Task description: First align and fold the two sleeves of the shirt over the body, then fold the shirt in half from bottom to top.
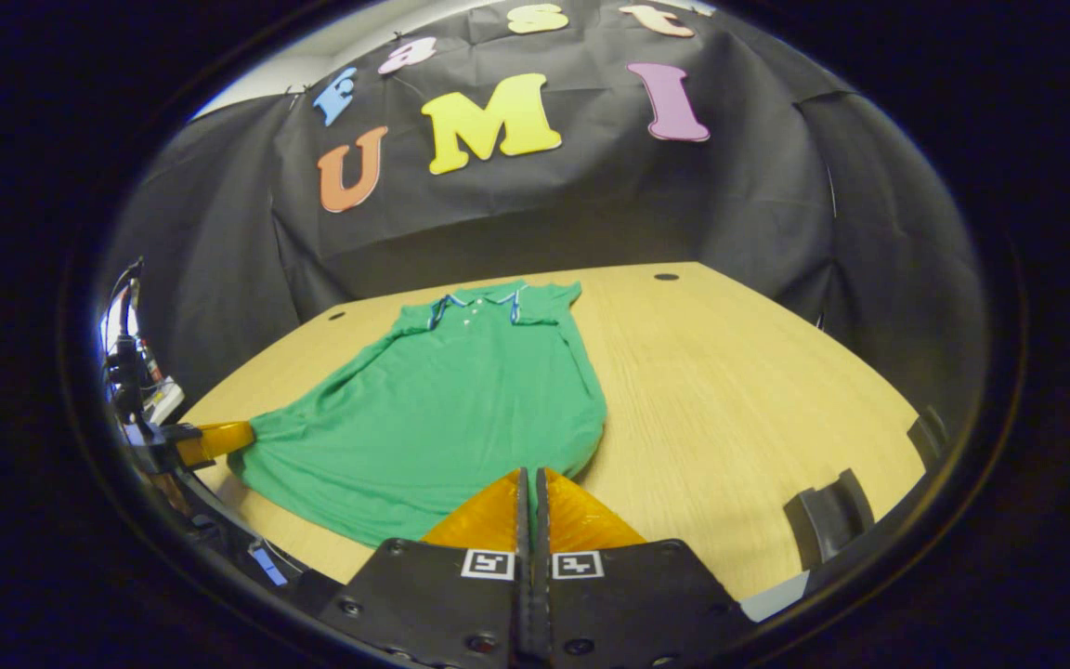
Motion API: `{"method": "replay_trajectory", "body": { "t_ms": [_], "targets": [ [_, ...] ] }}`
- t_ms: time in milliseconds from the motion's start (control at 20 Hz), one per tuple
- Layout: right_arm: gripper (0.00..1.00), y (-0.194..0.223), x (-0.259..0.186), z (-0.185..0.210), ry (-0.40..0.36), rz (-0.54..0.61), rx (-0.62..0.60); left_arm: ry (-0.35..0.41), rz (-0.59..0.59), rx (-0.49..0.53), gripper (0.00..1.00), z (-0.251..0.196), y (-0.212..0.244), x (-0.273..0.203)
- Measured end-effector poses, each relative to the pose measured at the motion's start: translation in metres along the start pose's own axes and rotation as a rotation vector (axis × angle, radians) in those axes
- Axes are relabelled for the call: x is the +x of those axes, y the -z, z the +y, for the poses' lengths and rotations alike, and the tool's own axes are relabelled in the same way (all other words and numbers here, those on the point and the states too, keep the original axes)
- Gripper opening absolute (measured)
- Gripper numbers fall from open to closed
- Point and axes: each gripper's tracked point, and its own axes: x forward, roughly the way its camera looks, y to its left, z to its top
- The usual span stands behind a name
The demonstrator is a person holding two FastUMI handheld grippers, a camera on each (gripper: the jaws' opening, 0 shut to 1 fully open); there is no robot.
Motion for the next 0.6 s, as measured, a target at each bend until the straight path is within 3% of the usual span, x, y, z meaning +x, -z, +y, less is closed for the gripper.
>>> {"method": "replay_trajectory", "body": {
  "t_ms": [300,600],
  "targets": [
    [0.00,-0.026,-0.002,0.008,0.015,-0.052,-0.071,0.019,-0.091,0.027,0.05,-0.005,-0.041,-0.010],
    [0.00,-0.087,0.003,0.012,0.007,-0.145,-0.062,0.041,-0.176,0.009,0.06,-0.009,-0.096,-0.006]
  ]
}}
